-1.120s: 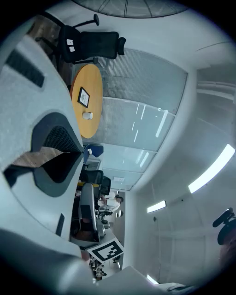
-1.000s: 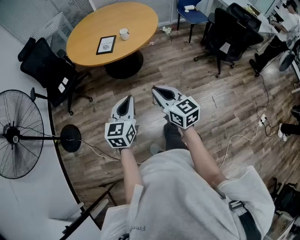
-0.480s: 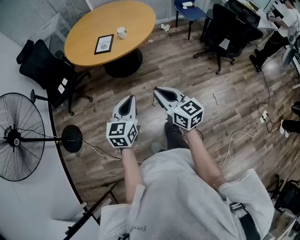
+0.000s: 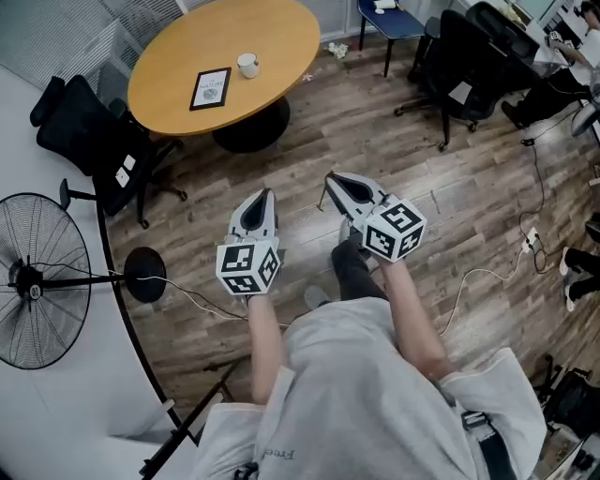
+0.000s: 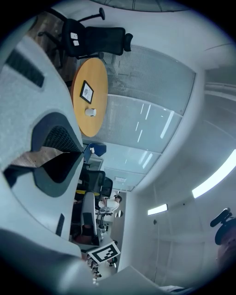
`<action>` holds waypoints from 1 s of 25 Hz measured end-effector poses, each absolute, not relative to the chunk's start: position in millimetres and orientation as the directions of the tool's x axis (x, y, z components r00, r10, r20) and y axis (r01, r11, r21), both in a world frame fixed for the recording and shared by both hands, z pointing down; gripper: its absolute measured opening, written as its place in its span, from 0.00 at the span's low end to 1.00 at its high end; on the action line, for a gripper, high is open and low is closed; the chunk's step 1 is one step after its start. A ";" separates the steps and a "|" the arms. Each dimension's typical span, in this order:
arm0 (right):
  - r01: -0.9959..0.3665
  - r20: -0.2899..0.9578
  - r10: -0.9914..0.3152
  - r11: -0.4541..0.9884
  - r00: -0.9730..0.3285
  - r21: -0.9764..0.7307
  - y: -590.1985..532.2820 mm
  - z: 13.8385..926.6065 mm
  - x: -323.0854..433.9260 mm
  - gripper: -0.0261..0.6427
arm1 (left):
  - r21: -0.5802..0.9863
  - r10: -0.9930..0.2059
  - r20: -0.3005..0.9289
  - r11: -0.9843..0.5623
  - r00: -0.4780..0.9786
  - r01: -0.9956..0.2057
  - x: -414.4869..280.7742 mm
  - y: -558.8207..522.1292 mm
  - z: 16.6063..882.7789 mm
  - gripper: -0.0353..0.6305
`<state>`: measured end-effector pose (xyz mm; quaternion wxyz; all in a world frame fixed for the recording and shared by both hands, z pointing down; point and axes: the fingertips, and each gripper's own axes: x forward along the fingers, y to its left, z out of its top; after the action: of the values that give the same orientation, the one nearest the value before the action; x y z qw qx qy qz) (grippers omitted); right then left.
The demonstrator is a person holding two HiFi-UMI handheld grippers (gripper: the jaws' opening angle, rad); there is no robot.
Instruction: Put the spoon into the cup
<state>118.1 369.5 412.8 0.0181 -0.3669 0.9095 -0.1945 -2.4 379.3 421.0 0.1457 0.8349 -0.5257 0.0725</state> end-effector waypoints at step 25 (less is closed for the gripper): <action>-0.617 0.044 -0.664 0.665 -0.746 -0.422 122.4 410.0 213.1 0.04 | 0.142 -0.897 0.316 -0.276 0.308 -0.950 35.4 150.6 423.6 0.07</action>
<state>213.1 122.4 410.0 0.0568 -0.3517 0.9105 -0.2097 35.4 150.6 423.6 0.1530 0.7941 -0.5817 0.0866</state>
